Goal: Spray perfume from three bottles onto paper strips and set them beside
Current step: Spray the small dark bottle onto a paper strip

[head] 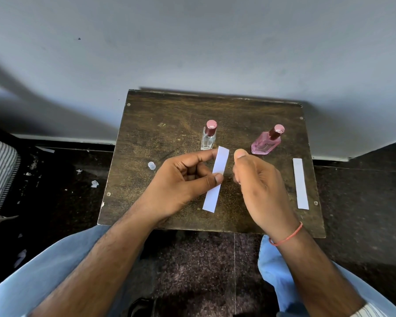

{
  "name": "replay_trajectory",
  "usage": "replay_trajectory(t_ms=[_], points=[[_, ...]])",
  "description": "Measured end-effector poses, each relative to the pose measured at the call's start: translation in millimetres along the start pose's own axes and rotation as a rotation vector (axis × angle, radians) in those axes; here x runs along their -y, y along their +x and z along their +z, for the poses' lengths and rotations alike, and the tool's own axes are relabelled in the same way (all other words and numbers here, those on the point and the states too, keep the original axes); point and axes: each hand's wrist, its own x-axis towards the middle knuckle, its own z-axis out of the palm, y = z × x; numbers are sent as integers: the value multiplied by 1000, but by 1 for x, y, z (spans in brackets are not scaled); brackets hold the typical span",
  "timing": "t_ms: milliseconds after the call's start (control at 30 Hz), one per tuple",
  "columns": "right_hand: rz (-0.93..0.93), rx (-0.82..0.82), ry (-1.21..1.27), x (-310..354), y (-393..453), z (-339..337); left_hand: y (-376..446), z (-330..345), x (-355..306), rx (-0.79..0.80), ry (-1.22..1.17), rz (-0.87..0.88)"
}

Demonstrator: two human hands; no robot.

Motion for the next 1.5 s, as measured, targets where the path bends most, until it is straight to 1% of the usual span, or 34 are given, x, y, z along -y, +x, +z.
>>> replay_trajectory(t_ms=[200, 400, 600, 900, 1033, 1100, 1333, 1400, 1500], points=[[-17, -8, 3, 0, 0, -1, 0, 0, -2, 7, -11, 13], [33, 53, 18, 1, 1, -2, 0, -1, -2, -4, 0, 13], [16, 47, 17, 2, 2, -4, 0, -2, -2, -13, -5, 5], [75, 138, 64, -8, 3, -9, -1, -2, -5, -15, 5, 5], [107, 190, 169, -18, 8, -13, 0, -4, -7, -44, 10, -5], [54, 192, 149, -21, 6, -17, -1, -4, -8, -53, 6, -8], [-218, 86, -165, -30, 9, -28, 1, -8, -8, -83, 8, -31], [-251, 87, -225, -32, 11, -31, 1, -8, -8, -89, 6, -39], [-249, 99, -261, -38, 11, -37, 1, -7, -8, -100, 17, -44]])
